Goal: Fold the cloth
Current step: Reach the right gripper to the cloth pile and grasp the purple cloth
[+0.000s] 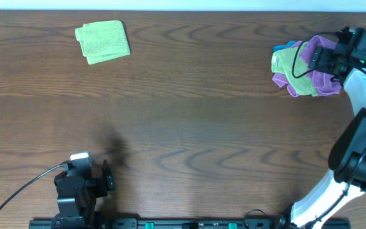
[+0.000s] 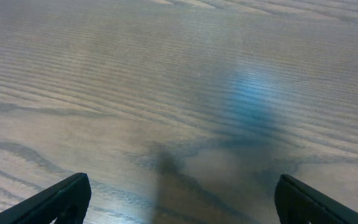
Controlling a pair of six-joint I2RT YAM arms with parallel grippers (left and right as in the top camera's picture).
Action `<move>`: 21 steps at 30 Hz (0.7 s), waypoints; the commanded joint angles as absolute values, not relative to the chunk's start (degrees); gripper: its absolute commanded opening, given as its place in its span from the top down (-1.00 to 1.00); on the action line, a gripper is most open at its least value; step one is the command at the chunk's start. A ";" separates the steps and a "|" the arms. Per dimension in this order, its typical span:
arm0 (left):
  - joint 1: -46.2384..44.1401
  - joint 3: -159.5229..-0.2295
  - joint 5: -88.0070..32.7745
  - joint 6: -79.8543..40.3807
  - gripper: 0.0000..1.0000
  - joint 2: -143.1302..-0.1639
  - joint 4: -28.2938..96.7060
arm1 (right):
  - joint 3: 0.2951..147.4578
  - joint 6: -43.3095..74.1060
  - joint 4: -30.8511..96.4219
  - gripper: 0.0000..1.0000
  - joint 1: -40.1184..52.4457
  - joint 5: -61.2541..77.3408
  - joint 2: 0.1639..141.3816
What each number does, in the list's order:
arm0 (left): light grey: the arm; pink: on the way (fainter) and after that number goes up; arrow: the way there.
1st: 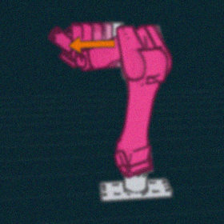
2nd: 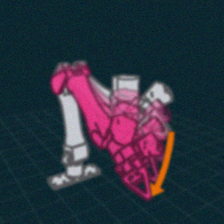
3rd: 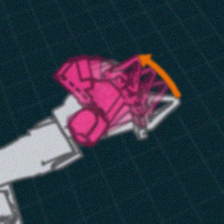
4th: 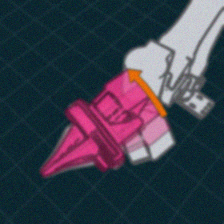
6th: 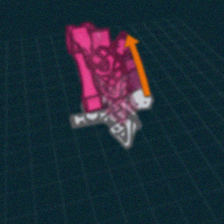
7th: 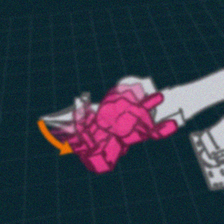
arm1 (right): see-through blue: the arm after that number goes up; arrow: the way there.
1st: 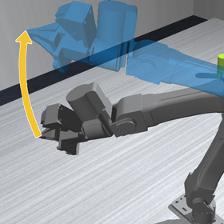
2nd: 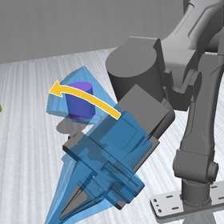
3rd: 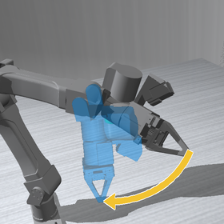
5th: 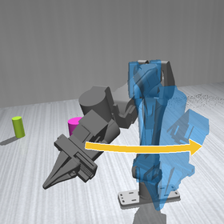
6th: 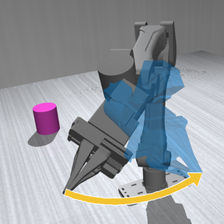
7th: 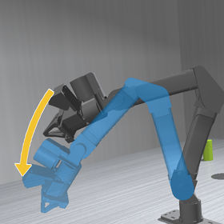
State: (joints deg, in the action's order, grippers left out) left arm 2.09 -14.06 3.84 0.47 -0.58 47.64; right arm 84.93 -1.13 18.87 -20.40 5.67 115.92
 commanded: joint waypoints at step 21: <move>2.11 -13.54 4.45 1.28 -0.91 -0.21 51.55 | 86.59 -1.80 16.53 0.97 -20.93 7.86 109.23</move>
